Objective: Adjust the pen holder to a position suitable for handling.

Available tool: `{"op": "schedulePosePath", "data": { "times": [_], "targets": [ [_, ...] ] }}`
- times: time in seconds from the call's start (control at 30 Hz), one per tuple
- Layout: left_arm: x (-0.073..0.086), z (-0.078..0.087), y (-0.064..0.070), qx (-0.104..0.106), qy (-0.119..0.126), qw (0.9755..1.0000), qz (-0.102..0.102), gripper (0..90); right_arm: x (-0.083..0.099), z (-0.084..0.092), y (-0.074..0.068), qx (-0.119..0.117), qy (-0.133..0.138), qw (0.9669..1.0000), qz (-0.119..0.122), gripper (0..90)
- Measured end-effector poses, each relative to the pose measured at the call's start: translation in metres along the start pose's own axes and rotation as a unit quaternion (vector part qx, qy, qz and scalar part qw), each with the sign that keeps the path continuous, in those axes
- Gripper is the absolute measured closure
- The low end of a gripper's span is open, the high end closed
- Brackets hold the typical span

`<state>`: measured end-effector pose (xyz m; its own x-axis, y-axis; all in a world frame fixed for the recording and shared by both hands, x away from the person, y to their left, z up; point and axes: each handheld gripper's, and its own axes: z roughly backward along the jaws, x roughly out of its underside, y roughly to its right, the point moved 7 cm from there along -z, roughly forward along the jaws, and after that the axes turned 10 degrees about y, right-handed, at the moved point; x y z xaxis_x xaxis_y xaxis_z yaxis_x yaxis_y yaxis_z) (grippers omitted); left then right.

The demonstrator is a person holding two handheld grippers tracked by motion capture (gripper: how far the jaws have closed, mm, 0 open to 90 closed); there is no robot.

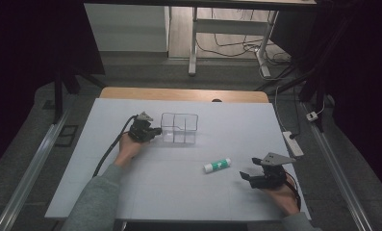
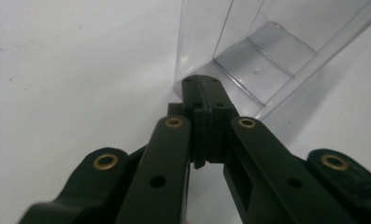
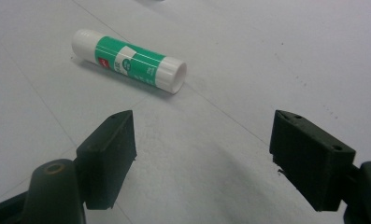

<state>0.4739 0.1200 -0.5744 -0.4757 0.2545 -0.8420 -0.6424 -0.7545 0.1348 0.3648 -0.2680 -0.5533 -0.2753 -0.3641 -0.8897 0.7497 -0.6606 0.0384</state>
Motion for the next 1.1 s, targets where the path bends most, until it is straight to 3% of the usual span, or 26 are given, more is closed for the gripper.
{"op": "schedulePosePath", "data": {
  "times": [0.9,1.1],
  "targets": [
    [0.001,-0.009,0.012,0.025,-0.012,0.9995,-0.015,88.9,0.001,0.0,0.001,0.002,-0.002,1.0,0.002,22.1],
    [0.003,0.001,0.006,0.013,-0.003,0.9998,-0.011,88.9,-0.002,0.0,0.003,0.005,0.006,1.0,-0.006,22.4]
  ]
}}
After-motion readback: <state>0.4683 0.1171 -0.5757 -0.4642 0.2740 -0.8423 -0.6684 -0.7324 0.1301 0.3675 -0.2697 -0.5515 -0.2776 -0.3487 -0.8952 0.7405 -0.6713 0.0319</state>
